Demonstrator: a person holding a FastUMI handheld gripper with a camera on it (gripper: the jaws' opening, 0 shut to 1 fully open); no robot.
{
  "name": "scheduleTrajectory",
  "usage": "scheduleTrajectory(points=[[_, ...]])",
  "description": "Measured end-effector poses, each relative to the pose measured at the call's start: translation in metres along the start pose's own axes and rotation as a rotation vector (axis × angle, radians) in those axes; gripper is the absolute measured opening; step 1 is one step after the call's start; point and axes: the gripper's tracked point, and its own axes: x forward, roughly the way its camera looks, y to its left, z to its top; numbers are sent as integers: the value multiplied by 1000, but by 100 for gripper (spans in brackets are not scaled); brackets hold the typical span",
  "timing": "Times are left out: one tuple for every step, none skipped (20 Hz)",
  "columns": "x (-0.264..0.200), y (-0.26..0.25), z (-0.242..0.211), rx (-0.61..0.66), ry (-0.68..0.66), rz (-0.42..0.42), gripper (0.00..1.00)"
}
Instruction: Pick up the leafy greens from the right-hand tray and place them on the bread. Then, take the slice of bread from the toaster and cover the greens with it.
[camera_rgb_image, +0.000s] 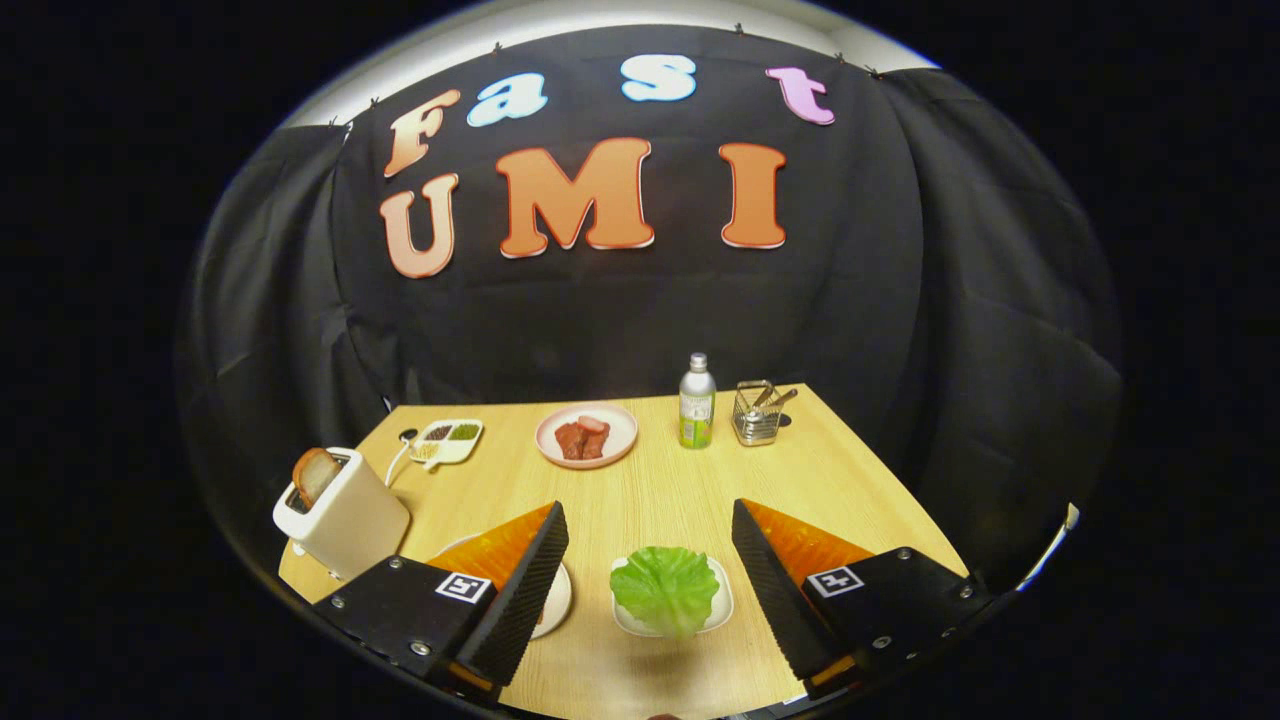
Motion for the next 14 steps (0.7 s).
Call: scheduleTrajectory(points=[[6, 0, -7, -8, 34, 1, 99], [12, 0, -15, -21, 73, 5, 99], [17, -1, -22, -35, 107, 9, 99], [23, -1, -30, -45, 151, 17, 99], [27, 1, -37, -46, 197, 31, 99], [31, 2, -42, -54, 236, 39, 99], [36, -1, -47, -78, 269, 39, 99], [41, -5, -54, -113, 307, 32, 99], [46, -7, -58, -144, 339, 31, 99], [49, -8, -65, -161, 384, 32, 99], [54, -7, -72, -161, 427, 41, 99], [60, -6, -78, -162, 465, 48, 99], [67, -10, -85, -175, 499, 45, 100], [73, -13, -90, -198, 528, 46, 100]])
